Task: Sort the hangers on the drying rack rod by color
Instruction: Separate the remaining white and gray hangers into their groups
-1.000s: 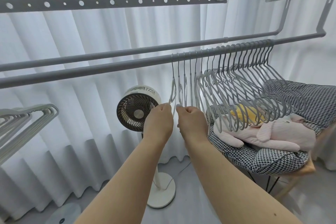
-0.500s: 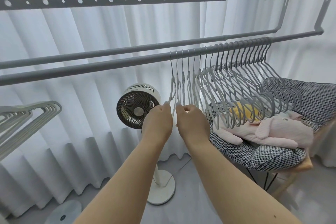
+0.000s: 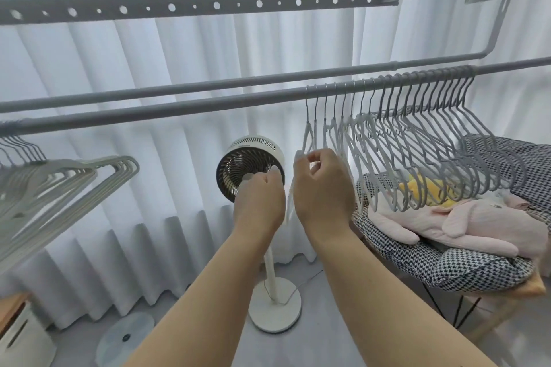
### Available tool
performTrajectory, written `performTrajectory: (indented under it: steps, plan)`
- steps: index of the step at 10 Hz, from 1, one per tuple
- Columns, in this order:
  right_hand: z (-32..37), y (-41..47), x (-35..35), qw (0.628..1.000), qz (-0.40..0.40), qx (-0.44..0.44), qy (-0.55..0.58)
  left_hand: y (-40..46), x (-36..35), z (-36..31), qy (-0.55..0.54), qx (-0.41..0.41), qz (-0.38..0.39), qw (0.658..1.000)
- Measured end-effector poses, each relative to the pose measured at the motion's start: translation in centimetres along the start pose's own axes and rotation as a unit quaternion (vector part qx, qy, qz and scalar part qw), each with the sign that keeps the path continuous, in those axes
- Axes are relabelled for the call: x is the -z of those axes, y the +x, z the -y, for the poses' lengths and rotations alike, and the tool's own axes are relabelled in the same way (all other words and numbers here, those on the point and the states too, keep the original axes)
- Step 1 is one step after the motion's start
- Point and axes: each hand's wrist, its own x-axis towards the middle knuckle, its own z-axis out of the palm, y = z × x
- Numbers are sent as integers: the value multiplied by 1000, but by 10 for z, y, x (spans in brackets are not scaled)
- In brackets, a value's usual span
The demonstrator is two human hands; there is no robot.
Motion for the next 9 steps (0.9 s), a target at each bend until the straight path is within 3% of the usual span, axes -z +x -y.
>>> performTrajectory:
  steps: [1, 3, 6, 9]
  plan:
    - [24, -16, -17, 997, 33, 18, 63, 6, 26, 18, 27, -22, -39, 999]
    - [59, -58, -73, 979, 156, 3, 131, 9, 98, 61, 48, 17, -141, 989]
    - [106, -138, -173, 908, 387, -60, 148, -17, 215, 122, 32, 75, -266, 961]
    - [151, -193, -272, 845, 479, -161, 174, -31, 292, 160, 35, 102, -321, 941]
